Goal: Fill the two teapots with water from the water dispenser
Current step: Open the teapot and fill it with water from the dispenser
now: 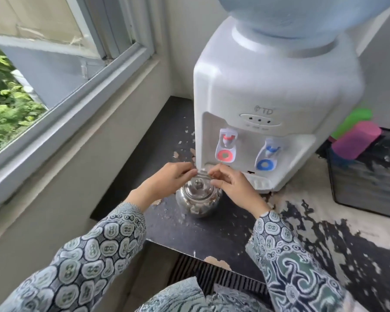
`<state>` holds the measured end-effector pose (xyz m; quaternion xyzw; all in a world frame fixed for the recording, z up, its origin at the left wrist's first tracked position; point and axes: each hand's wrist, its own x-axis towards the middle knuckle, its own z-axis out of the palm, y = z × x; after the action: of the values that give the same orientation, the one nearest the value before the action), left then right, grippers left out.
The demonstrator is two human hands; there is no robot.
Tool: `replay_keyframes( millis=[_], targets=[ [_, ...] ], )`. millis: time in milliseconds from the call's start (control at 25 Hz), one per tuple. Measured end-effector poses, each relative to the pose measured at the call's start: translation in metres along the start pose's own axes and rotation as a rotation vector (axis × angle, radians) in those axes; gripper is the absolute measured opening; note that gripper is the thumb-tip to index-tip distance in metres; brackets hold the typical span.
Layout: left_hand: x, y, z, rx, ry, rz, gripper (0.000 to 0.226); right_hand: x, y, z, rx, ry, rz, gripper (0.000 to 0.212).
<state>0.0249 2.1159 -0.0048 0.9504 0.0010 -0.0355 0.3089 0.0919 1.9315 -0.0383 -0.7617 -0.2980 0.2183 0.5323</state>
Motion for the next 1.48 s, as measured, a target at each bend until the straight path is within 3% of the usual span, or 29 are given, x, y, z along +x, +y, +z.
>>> replay_keyframes(
  millis=[200, 360, 520, 720, 800, 880, 960, 1040, 1160, 1280, 1480],
  targets=[
    [-0.003, -0.020, 0.006, -0.178, 0.012, 0.071, 0.030, -0.006, 0.011, 0.017, 0.006, 0.071, 0.059, 0.015],
    [-0.010, -0.040, 0.025, -0.222, 0.043, 0.178, 0.016, -0.017, 0.020, 0.021, 0.002, 0.099, 0.104, 0.020],
    [-0.024, -0.063, 0.046, -0.138, 0.020, 0.226, 0.012, -0.029, 0.027, 0.038, -0.178, 0.040, 0.088, 0.013],
    [-0.033, -0.063, 0.062, -0.078, 0.118, 0.242, 0.016, -0.034, 0.048, 0.055, -0.459, 0.076, -0.050, 0.007],
    [-0.036, -0.061, 0.063, -0.071, 0.149, 0.227, 0.018, -0.037, 0.047, 0.059, -0.416, 0.104, -0.069, 0.005],
    [-0.038, -0.058, 0.062, -0.126, 0.147, 0.192, 0.018, -0.040, 0.037, 0.061, -0.220, 0.187, -0.022, 0.005],
    [-0.034, -0.055, 0.061, -0.132, 0.194, 0.152, 0.032, -0.031, 0.027, 0.057, -0.172, 0.321, -0.002, 0.004],
    [-0.023, -0.052, 0.062, -0.046, 0.259, 0.102, 0.062, -0.011, 0.022, 0.050, -0.373, 0.367, 0.031, 0.015],
    [-0.008, -0.048, 0.074, 0.110, 0.201, -0.007, 0.096, 0.016, 0.021, 0.049, -0.791, 0.139, 0.146, 0.040],
    [-0.003, -0.049, 0.087, 0.108, 0.194, -0.042, 0.092, 0.027, 0.025, 0.052, -1.006, -0.009, 0.102, 0.050],
    [-0.001, -0.049, 0.091, -0.025, 0.214, -0.043, 0.092, 0.035, 0.023, 0.050, -1.000, -0.019, -0.047, 0.041]
  ],
)
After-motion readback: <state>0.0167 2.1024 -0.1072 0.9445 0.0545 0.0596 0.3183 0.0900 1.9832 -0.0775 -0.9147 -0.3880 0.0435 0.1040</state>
